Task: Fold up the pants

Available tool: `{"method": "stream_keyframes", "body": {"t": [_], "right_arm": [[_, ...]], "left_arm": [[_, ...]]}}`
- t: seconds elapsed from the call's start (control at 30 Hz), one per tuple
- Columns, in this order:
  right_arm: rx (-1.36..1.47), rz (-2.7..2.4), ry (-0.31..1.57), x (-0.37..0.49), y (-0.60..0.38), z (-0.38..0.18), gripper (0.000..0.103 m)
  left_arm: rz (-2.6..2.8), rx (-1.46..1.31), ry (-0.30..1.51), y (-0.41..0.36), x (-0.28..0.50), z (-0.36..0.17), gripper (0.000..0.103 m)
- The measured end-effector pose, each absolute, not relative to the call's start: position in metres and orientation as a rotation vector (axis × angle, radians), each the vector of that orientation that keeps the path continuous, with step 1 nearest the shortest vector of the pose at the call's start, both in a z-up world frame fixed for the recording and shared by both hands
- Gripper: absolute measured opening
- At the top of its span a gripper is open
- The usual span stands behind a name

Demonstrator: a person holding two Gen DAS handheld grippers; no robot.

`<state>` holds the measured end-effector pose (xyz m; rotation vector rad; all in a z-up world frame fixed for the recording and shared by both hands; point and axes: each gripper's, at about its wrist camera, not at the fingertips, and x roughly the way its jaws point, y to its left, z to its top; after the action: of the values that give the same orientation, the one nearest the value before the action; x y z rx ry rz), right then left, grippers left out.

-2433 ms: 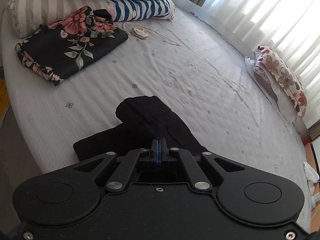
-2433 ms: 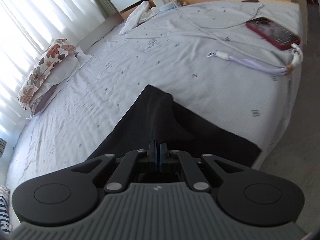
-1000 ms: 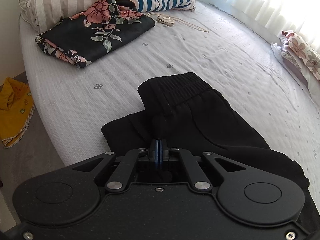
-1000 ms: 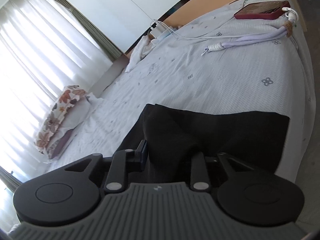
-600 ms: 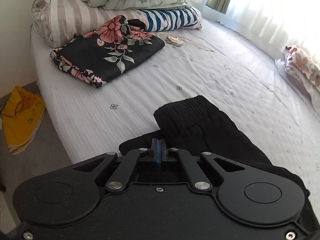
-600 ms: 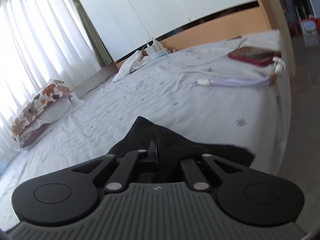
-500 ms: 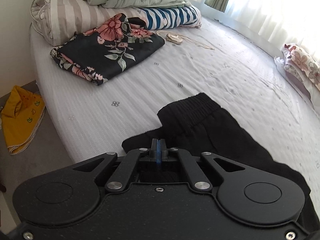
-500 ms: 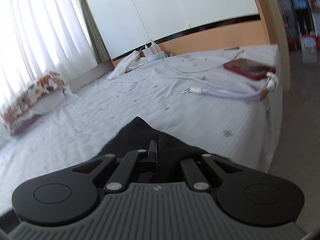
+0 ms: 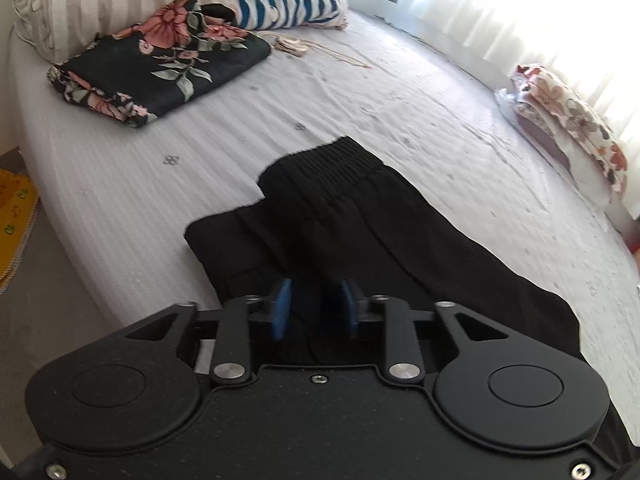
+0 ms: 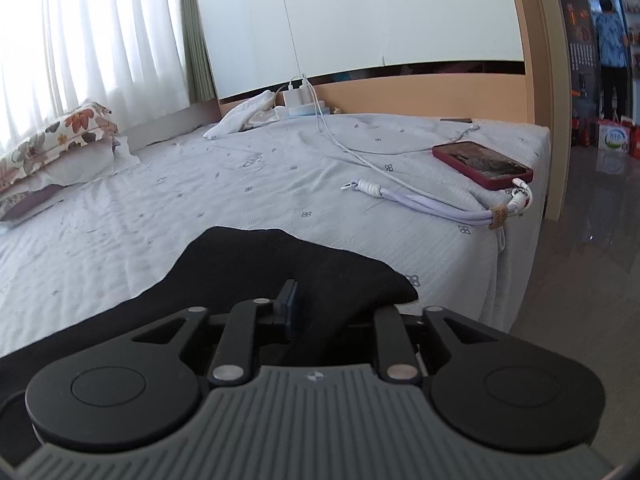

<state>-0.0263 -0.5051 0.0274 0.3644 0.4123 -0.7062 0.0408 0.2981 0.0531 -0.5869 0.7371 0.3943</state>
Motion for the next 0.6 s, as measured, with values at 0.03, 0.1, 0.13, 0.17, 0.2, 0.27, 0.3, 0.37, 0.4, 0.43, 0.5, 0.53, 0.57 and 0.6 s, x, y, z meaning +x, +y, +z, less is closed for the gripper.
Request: {"method": "stream_keyframes", "body": {"t": [0.03,0.1,0.13,0.17,0.2,0.27,0.3,0.37,0.4,0.43,0.5,0.53,0.57,0.6], "right_arm": [[0.372,-0.697,0.412,-0.028,-0.505,0.029,0.054],[0.367,-0.671,0.410,-0.033,-0.502,0.034,0.061],[0.357,-0.660,0.407,-0.035,-0.498,0.037,0.065],[0.348,-0.651,0.403,-0.037,-0.494,0.041,0.068],[0.339,-0.640,0.396,-0.041,-0.489,0.045,0.070],[0.323,-0.603,0.372,-0.048,-0.479,0.055,0.073],[0.307,-0.573,0.354,-0.052,-0.470,0.062,0.075],[0.270,-0.501,0.322,-0.059,-0.451,0.076,0.083],[0.246,-0.459,0.310,-0.061,-0.441,0.083,0.084],[0.221,-0.421,0.301,-0.062,-0.429,0.089,0.087],[0.185,-0.346,0.288,-0.063,-0.406,0.098,0.089],[0.172,-0.297,0.285,-0.062,-0.393,0.103,0.090],[0.166,-0.253,0.284,-0.062,-0.381,0.106,0.091],[0.165,-0.205,0.286,-0.061,-0.369,0.108,0.091]], "left_arm": [[0.376,-0.586,0.734,0.296,0.039,0.053,0.039],[0.345,-0.583,0.728,0.291,0.037,0.050,0.046],[0.333,-0.581,0.724,0.289,0.037,0.049,0.052],[0.325,-0.580,0.720,0.288,0.037,0.048,0.054],[0.321,-0.583,0.716,0.289,0.038,0.047,0.057],[0.328,-0.599,0.706,0.292,0.043,0.045,0.061],[0.330,-0.609,0.698,0.294,0.047,0.044,0.064],[0.342,-0.630,0.688,0.301,0.055,0.041,0.066],[0.359,-0.642,0.686,0.304,0.060,0.039,0.066],[0.369,-0.652,0.680,0.306,0.065,0.038,0.066],[0.368,-0.661,0.657,0.309,0.073,0.037,0.066],[0.376,-0.659,0.655,0.309,0.077,0.036,0.066],[0.384,-0.656,0.656,0.309,0.081,0.036,0.066],[0.390,-0.654,0.655,0.308,0.083,0.037,0.066]]}}
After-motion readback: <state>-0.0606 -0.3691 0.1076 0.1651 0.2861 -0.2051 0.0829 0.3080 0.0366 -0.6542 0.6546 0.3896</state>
